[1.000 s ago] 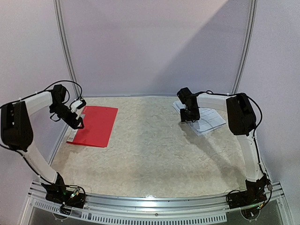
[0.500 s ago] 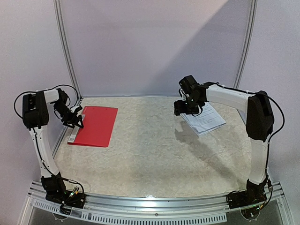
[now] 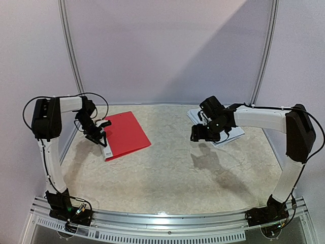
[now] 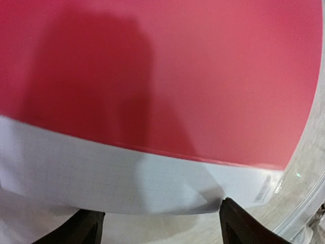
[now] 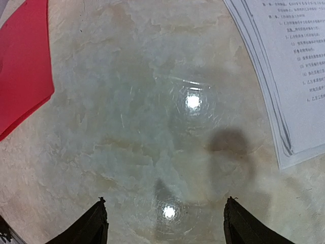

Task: Put the files into the folder
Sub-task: Pick up the folder from the corner of the board.

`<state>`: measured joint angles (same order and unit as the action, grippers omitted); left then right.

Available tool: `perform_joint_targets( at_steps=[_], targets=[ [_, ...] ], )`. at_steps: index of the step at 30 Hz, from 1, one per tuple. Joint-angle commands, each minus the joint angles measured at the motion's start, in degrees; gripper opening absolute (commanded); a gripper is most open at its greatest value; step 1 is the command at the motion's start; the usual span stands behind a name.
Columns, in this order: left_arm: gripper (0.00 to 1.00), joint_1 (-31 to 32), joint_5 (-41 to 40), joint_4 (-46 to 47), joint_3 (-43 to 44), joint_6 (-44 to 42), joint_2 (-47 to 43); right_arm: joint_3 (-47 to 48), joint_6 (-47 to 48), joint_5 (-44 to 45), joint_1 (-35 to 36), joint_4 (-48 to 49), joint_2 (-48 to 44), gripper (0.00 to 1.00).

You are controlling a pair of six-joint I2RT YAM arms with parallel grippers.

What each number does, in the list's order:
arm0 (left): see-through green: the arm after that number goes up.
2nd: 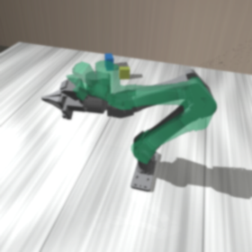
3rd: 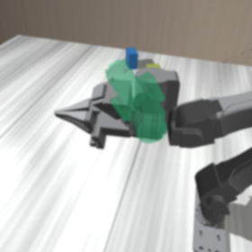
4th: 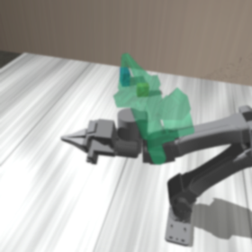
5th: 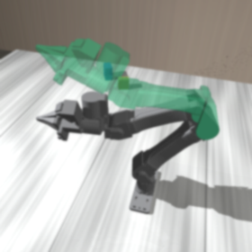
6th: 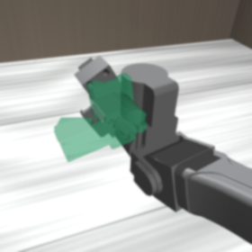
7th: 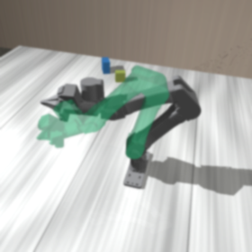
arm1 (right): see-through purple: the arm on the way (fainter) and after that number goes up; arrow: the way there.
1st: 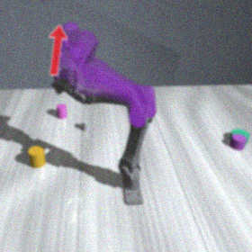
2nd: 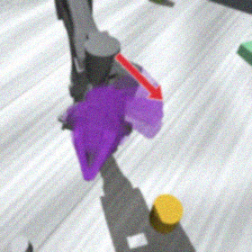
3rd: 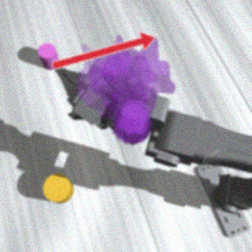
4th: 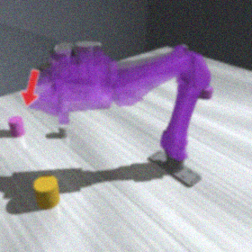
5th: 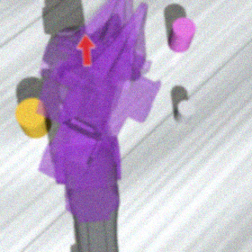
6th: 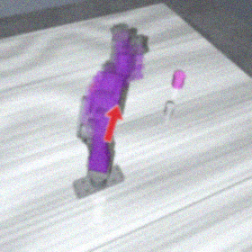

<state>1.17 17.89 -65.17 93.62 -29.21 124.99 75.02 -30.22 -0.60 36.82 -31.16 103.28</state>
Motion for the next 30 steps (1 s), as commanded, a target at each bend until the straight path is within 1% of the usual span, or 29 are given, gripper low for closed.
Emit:
perform_joint_targets(
  at_steps=[1, 5, 9, 12, 14, 15, 17, 19, 22, 25, 27, 30],
  targets=[
    [0.8, 8.96, -2.57, 1.36, -1.13, -3.25, 1.45, -5.35, -5.31, -4.36, 1.27, 6.01, -3.23, 0.78],
    [0.81, 15.2, -9.02, 3.39, -1.43, -4.81, -0.94, -8.02, -8.14, -7.23, 2.22, 9.51, -3.02, 0.78],
    [0.83, 18.46, -15.91, 5.75, -4.7, -6.3, -9.3, -8.0, -8.63, -8.21, 3.5, 11.01, -2.19, 0.78],
    [0.88, 24.09, -22.7, 8.27, -7.72, -7.39, -15.35, -7.79, -8.76, -8.53, 3.77, 11.26, -1.62, 0.78],
    [0.91, 28.82, -25.83, 9.48, -8.31, -7.23, -16.92, -7.94, -8.8, -8.46, 3.97, 11.22, -1.66, 0.78],
    [0.92, 31.29, -27.62, 9.92, -8.03, -7.0, -16.73, -8.19, -8.96, -8.24, 4.01, 11.26, -2.09, 0.78],
    [0.98, 35.77, -32.36, 11.15, -6.82, -6.6, -14.76, -9.35, -9.13, -7.33, 4.4, 11.39, -3.17, 0.78],
    [0.99, 39.26, -35.96, 12.33, -5.04, -6.39, -11.43, -11.16, -9.28, -6.01, 4.78, 11.97, -5.25, 0.78],
    [1.0, 42.69, -39.95, 14.21, -2.64, -6.28, -6.69, -13.8, -9.68, -4.53, 4.9, 12.27, -9.29, 0.78],
    [1.0, 44.39, -43.31, 16.93, -0.51, -5.62, -3.38, -15.08, -9.6, -2.19, 4.93, 10.79, -12.85, 0.78],
    [0.96, 44.86, -45.37, 19.58, 0.02, -5.6, -2.27, -15.33, -9.36, -1.14, 4.92, 10.02, -14.26, 0.78],
    [0.87, 45.37, -46.64, 21.84, -0.27, -4.98, -1.31, -15.13, -8.84, -0.1, 4.94, 8.7, -15.03, 0.78]
  ],
)
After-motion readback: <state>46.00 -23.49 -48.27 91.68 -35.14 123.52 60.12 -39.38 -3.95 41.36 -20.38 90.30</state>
